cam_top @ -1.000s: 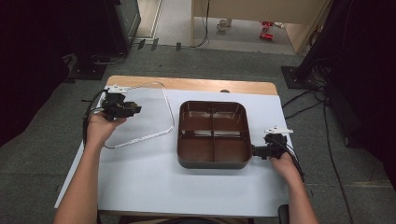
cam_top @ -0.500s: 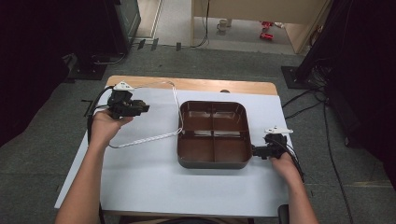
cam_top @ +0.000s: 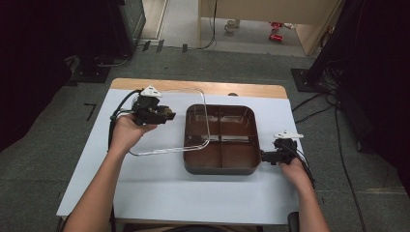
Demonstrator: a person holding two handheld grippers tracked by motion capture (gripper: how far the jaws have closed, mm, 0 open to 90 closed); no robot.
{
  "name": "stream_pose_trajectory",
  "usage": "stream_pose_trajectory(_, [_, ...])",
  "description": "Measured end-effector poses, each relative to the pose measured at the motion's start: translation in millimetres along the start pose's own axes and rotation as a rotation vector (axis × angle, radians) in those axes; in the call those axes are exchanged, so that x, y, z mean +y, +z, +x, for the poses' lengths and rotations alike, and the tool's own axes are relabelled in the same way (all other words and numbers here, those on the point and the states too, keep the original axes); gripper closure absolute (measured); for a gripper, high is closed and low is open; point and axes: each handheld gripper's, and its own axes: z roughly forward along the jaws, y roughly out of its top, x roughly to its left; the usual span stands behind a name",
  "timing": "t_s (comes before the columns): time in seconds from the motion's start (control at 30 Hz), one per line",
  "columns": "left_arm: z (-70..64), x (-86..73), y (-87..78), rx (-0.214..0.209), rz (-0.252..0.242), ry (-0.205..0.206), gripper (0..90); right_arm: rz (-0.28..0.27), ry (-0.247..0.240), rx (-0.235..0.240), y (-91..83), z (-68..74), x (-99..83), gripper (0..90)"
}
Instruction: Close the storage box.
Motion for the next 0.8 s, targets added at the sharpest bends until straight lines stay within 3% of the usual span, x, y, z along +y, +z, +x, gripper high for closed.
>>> stream_pose_trajectory(0.17, [-19.0,8.1,23.0,-0.018,0.03,0.021,59.8,0.001,0.001,0.0,-0.1,0.1,0.0,0.0])
stream_pose_trajectory(0.23, [-22.5,9.9,26.7,-0.021,0.035,0.029,59.8,0.001,0.001,0.0,-0.1,0.1,0.0,0.0])
stream_pose_trajectory(0.4, [-45.7,22.5,45.3,-0.057,0.027,0.058,59.8,-0.001,0.002,0.0,0.0,0.1,-0.1,0.0])
stream_pose_trajectory(0.8, [-78.9,36.6,74.5,-0.086,0.05,0.107,59.8,0.0,0.001,0.0,0.0,0.1,0.0,0.0])
